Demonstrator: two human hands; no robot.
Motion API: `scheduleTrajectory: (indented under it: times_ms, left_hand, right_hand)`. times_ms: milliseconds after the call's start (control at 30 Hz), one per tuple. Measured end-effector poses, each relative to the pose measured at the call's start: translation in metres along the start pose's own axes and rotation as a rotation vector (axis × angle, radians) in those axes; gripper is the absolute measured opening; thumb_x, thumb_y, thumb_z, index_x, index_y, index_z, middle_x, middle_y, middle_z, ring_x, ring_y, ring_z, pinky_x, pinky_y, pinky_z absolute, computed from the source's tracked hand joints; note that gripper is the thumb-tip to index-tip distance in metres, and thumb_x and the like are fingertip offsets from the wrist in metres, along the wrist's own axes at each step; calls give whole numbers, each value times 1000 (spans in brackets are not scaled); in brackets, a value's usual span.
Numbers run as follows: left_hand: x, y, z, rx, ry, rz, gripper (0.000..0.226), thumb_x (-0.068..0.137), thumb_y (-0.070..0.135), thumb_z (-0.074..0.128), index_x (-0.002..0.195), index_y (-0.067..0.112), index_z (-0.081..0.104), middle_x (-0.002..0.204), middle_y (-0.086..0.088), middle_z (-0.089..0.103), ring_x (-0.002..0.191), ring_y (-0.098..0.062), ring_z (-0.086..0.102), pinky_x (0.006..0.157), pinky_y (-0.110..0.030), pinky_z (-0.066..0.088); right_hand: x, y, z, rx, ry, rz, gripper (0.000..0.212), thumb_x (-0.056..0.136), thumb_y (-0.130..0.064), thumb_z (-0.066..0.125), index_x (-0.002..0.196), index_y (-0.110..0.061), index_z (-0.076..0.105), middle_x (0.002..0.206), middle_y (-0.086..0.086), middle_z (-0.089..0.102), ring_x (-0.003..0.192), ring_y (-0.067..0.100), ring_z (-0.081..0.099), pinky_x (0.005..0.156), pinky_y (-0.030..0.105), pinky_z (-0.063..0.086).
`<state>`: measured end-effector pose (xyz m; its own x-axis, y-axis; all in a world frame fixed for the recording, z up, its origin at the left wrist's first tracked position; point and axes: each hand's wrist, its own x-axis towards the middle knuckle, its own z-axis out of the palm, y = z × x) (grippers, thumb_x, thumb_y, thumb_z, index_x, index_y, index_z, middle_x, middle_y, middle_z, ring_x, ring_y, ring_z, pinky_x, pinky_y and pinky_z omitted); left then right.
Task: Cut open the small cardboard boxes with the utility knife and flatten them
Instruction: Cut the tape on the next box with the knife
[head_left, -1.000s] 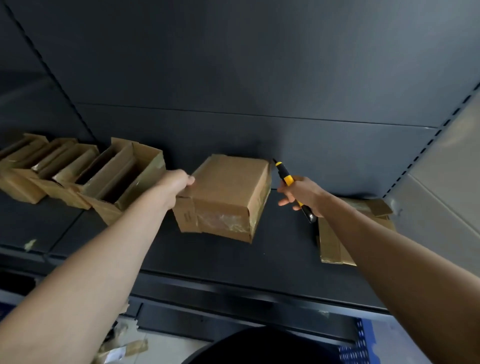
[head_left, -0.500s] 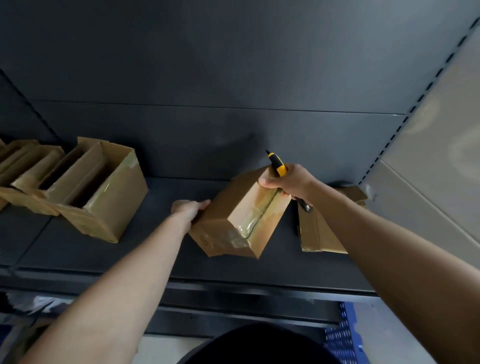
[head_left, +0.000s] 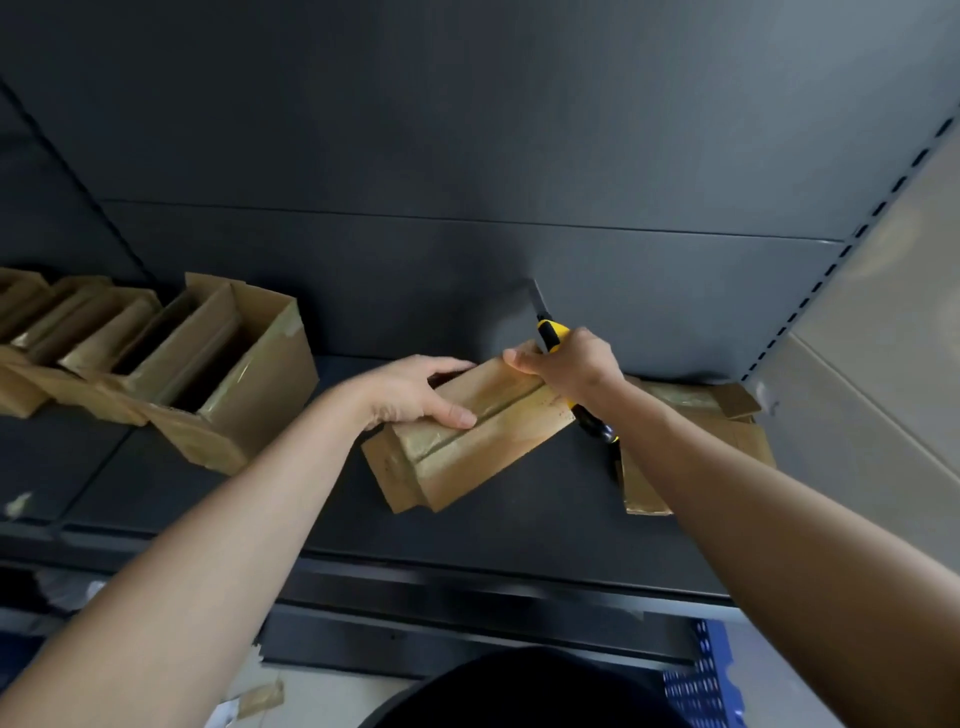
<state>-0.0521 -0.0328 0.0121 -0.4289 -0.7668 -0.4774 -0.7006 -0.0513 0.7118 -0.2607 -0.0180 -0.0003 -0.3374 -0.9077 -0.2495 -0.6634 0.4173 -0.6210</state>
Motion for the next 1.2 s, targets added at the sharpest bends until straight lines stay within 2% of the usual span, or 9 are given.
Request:
scheduleTrajectory:
  times_ms: [100,233,367,467,600,767,900,1033,1200]
  left_hand:
    - [3,-5,-5,63,100,90,68,68,25,84,127,43,54,118,13,56,96,-5,57,70,-18,45]
    - [9,-8,-3,293,465,156,49,86,38,66,132,39,50,122,11,48,118,-21,43,98,-30,28]
    - [6,-19,5,663,275,23,113,64,78,59,149,39,-6,154,4,9,141,-24,7,114,-47,-2]
    - [5,-22,5,566,278,28,125,58,66,74,147,42,-11,152,5,8,138,-23,6,112,-46,11]
    - [3,-22,2,404,302,86,133,50,53,84,142,46,-12,153,6,13,138,-26,12,110,-45,18]
    - [6,-30,-3,293,267,100,136,45,58,84,139,48,-14,151,17,15,138,-29,16,110,-48,25]
    - [9,-32,-4,288,237,114,130,42,62,82,137,51,-7,152,19,15,139,-26,17,109,-48,28]
    - [9,-33,-6,313,232,114,125,42,64,78,134,55,-5,150,21,16,139,-22,18,107,-47,32]
    - [10,-33,-7,318,235,128,124,42,64,78,135,55,-4,149,21,19,137,-19,21,107,-47,34]
  right_hand:
    - [1,1,-3,-50,39,-22,67,77,-63,62,110,-7,48,94,5,55,76,21,53,58,28,39]
    - [5,-3,-7,-44,8,-50,42,80,-48,65,95,-13,47,85,2,55,68,17,53,54,29,40]
    - [6,-5,-6,-50,-76,-63,35,83,-45,63,86,-15,46,76,1,55,62,17,54,55,27,44]
    - [4,-9,-8,-89,-76,-103,21,86,-32,56,91,-13,47,84,6,56,73,25,58,63,29,46]
    - [5,-21,-34,-307,-152,-200,5,82,-15,55,87,-12,54,78,3,52,76,25,51,52,25,34]
    - [-2,-30,-56,-528,-424,-412,38,90,-62,43,116,-35,50,95,-8,54,89,18,53,79,34,38]
    - [-4,-42,-51,-685,-469,-472,32,94,-57,41,98,-29,55,94,-4,59,83,18,59,73,33,44]
    - [-8,-60,-49,-904,-425,-496,36,96,-51,41,111,-23,58,112,0,59,103,24,57,82,37,44]
    - [-15,-80,-57,-938,-512,-459,33,97,-43,43,95,-15,61,86,8,67,72,21,57,60,28,42]
